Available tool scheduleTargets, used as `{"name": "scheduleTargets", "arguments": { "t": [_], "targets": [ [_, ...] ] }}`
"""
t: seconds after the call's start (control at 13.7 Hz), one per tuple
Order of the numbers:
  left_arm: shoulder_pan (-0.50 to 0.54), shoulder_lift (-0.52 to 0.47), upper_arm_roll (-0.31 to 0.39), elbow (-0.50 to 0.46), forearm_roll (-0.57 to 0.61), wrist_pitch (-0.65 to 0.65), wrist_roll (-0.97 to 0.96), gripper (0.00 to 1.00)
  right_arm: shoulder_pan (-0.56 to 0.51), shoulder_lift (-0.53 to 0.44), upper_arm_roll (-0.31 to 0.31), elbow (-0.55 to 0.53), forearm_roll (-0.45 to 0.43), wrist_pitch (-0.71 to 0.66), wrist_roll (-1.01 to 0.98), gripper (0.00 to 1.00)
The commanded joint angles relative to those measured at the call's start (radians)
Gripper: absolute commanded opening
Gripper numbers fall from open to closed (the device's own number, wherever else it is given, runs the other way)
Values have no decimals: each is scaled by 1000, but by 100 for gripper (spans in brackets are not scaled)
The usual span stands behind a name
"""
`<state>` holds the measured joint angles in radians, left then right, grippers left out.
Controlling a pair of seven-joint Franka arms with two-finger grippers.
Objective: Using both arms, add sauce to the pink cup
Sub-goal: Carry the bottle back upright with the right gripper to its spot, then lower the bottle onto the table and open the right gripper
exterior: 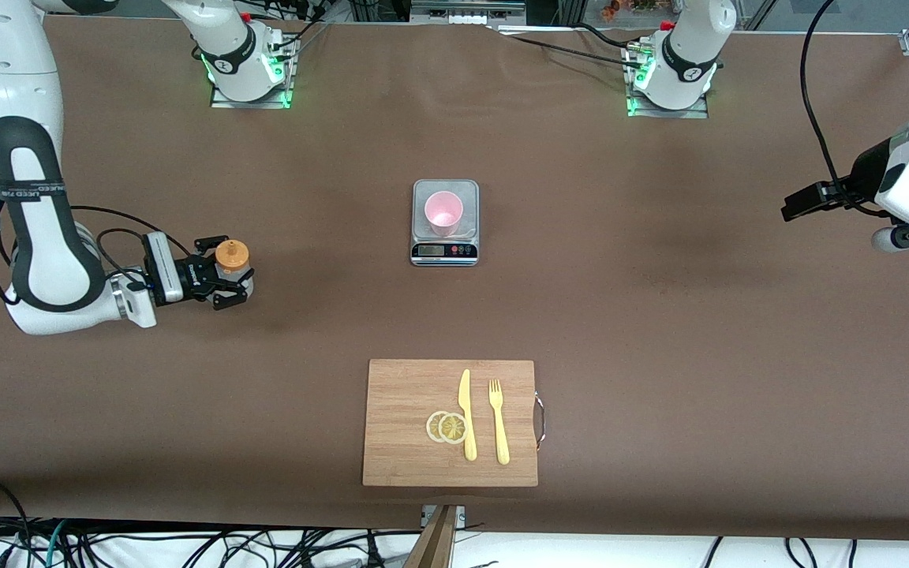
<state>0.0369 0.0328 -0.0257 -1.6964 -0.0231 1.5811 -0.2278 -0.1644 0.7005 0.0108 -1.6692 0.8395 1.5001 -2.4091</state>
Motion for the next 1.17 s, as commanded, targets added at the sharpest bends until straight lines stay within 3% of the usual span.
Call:
{"name": "scheduleTargets", "arguments": {
  "t": [0.0, 0.15, 0.95, 1.02, 1.1],
  "targets": [
    [1, -7, -25, -5, -9, 5, 5, 100, -59, 19, 18, -35, 48, -60, -53, 0],
    [5, -5, -28, -6, -9, 2, -7, 100, -84, 46, 17, -79, 87, -76, -122, 0],
    [6, 1, -27, -14, -9, 23, -5, 100, -155, 79, 17, -185, 90, -115, -258, 0],
    [8, -1, -26, -12, -9, 23, -5, 100, -155, 79, 17, -190, 92, -115, -257, 14],
    [8, -1, -26, -11, -9, 23, -5, 100, -156, 83, 17, -199, 98, -115, -257, 17]
  ]
}}
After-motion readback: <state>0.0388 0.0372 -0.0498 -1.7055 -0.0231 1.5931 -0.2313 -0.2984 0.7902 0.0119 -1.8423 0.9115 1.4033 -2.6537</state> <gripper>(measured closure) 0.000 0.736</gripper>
